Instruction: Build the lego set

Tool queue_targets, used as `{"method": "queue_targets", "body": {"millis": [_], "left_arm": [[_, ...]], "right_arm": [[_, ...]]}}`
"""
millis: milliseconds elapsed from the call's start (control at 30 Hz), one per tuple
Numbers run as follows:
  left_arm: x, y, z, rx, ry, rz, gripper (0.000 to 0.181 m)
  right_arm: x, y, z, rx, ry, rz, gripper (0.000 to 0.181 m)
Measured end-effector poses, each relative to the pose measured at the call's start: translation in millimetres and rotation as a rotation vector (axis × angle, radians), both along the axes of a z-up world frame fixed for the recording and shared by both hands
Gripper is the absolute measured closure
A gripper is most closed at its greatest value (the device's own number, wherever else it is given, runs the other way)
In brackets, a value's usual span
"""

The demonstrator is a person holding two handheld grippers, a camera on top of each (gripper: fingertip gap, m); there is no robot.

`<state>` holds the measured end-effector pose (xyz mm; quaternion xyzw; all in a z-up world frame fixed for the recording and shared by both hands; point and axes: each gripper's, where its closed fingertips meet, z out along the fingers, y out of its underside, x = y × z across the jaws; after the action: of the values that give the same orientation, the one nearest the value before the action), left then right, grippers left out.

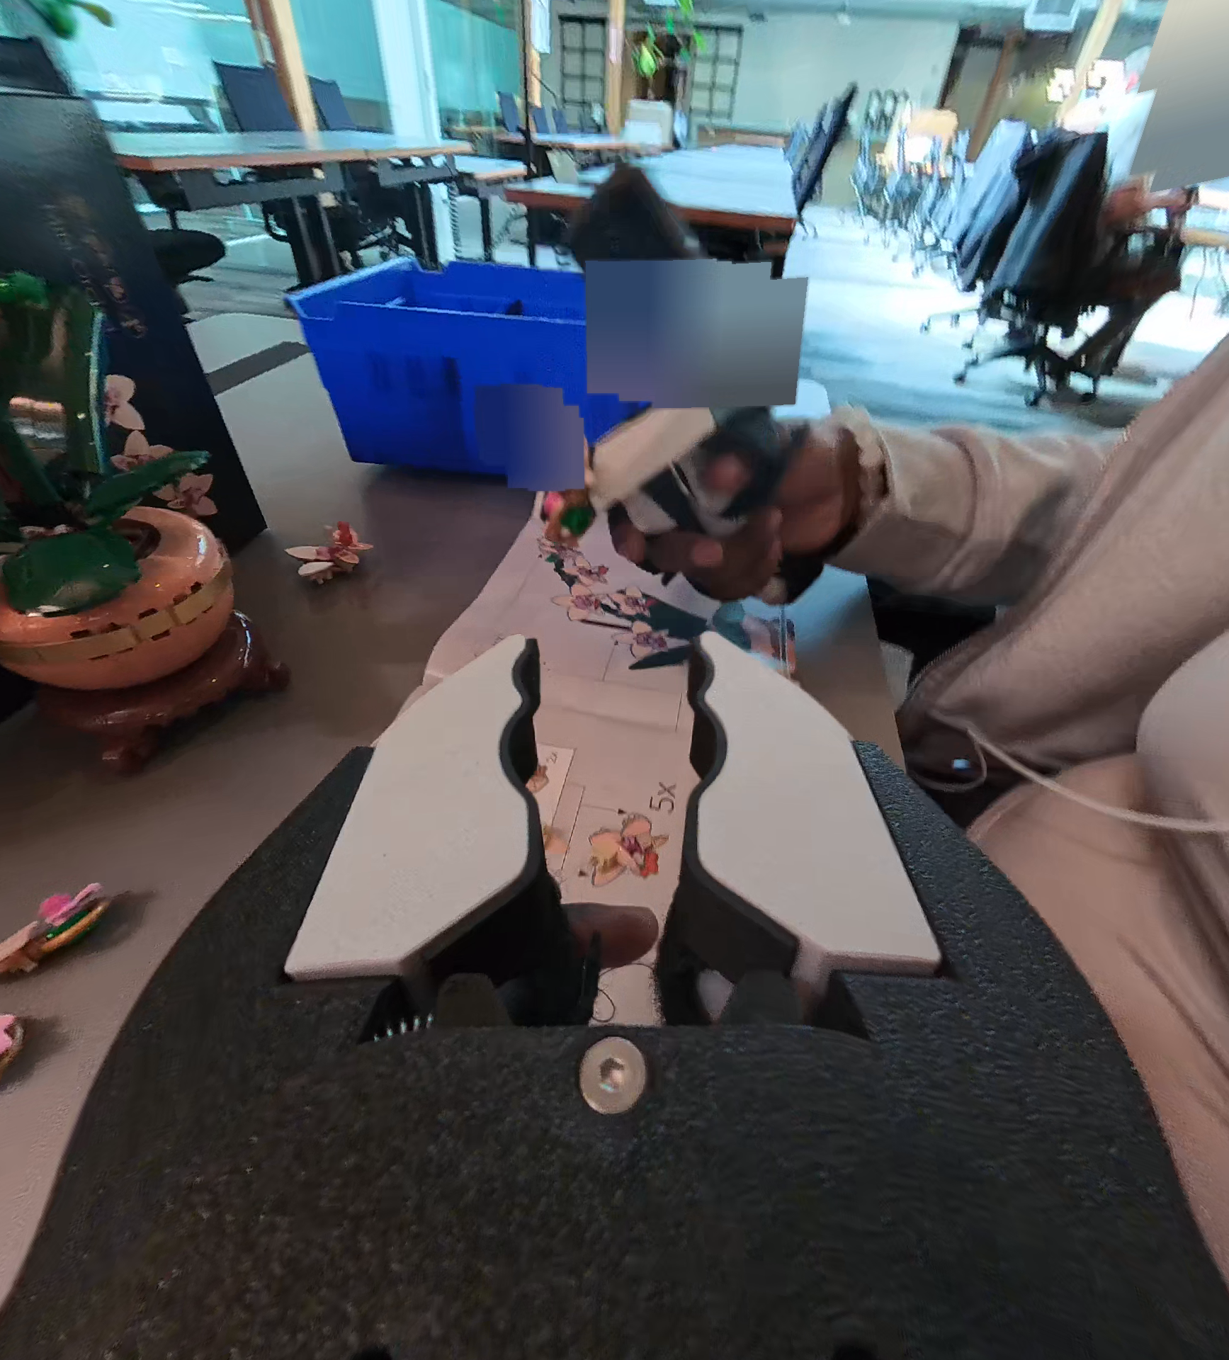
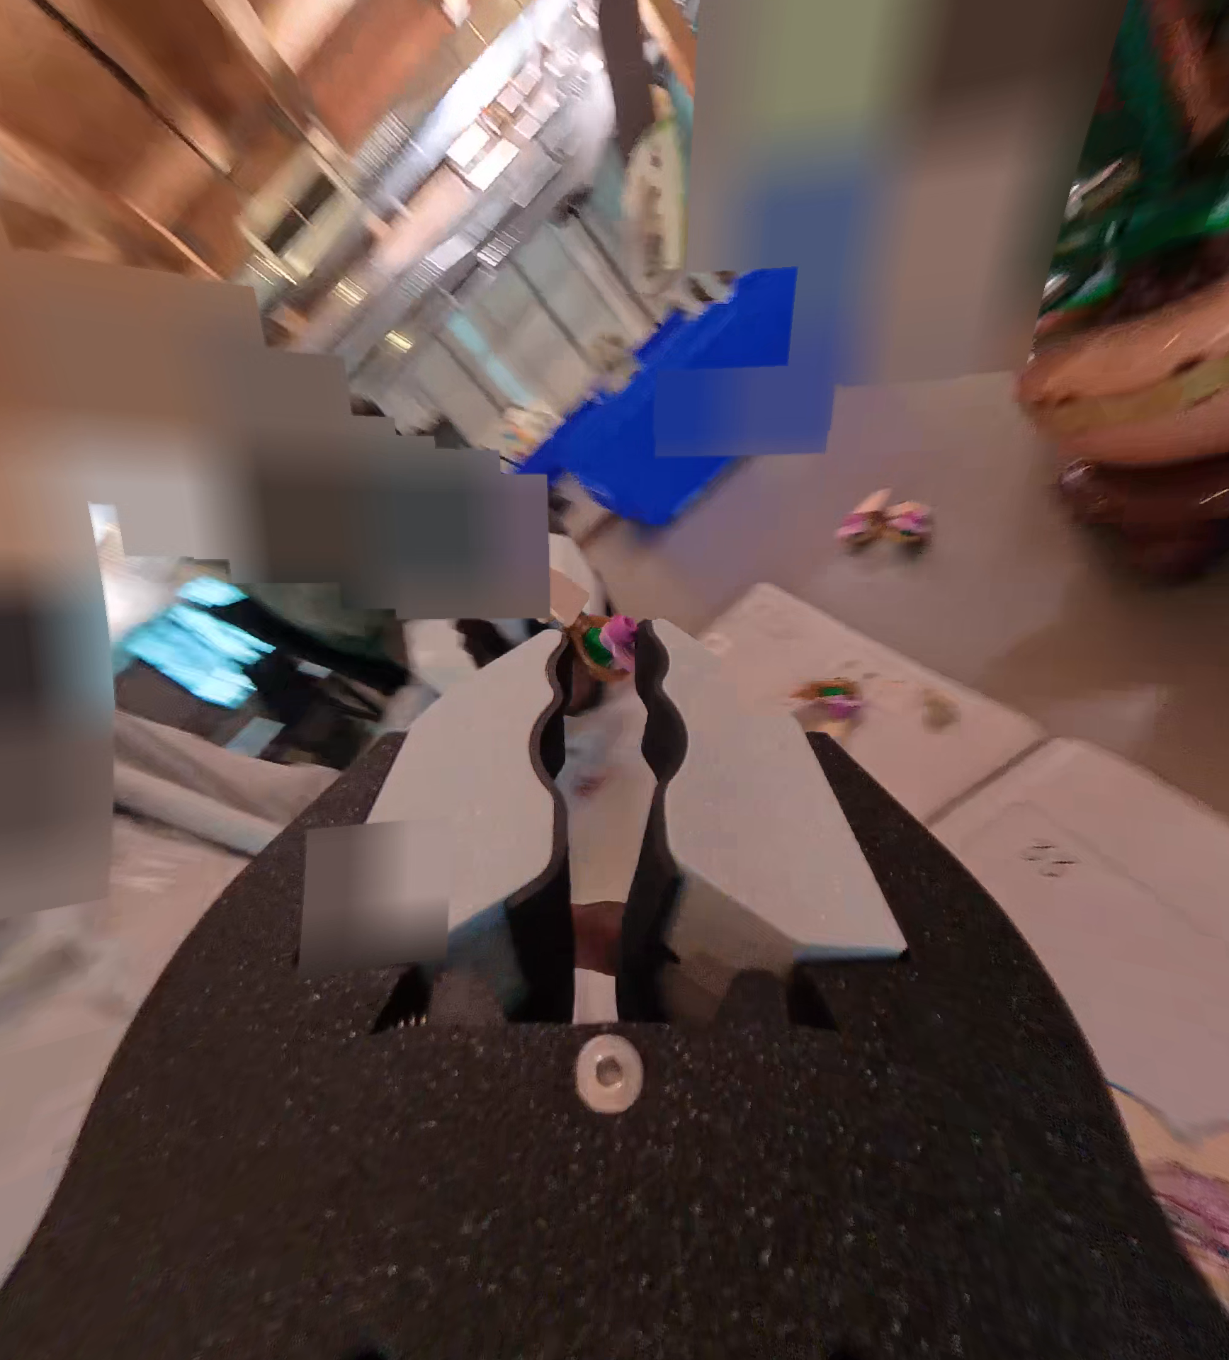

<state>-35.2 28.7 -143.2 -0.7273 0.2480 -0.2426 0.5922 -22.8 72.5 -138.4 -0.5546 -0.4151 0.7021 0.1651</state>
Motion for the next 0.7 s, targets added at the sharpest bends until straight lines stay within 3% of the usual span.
{"method": "queue_targets", "body": {"millis": [167, 267, 700], "left_arm": [[-4, 16, 4, -0.005, -0.170, 0.108, 0.144], [1, 19, -2, -0.015, -0.160, 0.108, 0.146], [9, 11, 1, 0.017, -0.218, 0.024, 0.165]], "right_arm": [[-4, 10, -6, 0.676, -0.078, -0.273, 0.165], [-5, 2, -3, 0.938, -0.082, -0.350, 0.165], [-11, -24, -8, 1.091, -0.073, -0.316, 0.165]]}}
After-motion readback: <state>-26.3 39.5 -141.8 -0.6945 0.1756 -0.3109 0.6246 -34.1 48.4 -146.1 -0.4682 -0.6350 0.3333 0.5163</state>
